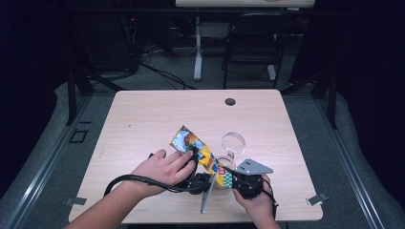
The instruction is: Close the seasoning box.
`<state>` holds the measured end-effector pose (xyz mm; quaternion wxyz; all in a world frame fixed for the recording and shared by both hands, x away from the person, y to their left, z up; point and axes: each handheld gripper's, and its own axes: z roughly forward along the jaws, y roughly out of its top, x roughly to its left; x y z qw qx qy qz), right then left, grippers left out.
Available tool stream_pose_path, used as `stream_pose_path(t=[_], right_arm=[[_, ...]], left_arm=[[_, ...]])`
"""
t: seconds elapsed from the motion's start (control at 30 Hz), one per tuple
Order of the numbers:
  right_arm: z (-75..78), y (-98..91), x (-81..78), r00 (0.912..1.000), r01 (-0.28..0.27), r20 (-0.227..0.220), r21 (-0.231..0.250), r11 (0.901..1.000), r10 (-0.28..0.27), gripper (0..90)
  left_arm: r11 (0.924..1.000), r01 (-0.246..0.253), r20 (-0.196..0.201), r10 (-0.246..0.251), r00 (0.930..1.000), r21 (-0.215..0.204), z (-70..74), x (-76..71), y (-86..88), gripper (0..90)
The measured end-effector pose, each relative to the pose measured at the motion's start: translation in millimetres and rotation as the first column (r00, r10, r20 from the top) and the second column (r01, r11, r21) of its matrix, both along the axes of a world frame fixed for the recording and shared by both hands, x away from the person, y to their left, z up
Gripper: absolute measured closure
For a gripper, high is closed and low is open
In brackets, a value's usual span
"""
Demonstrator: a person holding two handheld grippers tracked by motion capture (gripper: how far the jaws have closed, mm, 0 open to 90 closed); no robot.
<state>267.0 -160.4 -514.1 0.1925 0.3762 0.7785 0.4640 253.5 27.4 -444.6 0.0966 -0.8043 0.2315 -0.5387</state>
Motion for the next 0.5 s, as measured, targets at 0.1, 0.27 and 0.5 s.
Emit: stream_pose_path(t=[0.1, 0.27, 0.5], right_arm=[[0.3, -0.2, -0.1, 1.0, 0.002, -0.003, 0.0, 1.0, -0.002, 88.0], [0.1, -0.3, 0.1, 1.0, -0.003, -0.003, 0.006, 1.0, 0.003, 88.0], [0.3, -0.8, 0.2, 0.9999, -0.006, -0.011, 0.012, 0.9999, 0.006, 88.0]], left_arm=[[1.0, 0.002, 0.001, -0.002, 1.0, 0.007, 0.8, 0.3, -0.9, 79.4], [0.9999, 0.005, 0.008, -0.005, 1.0, 0.016, 1.8, -0.7, -2.6, 80.4], [0.9996, 0.012, 0.013, -0.012, 0.9998, 0.024, 3.4, -1.3, -4.5, 82.4]])
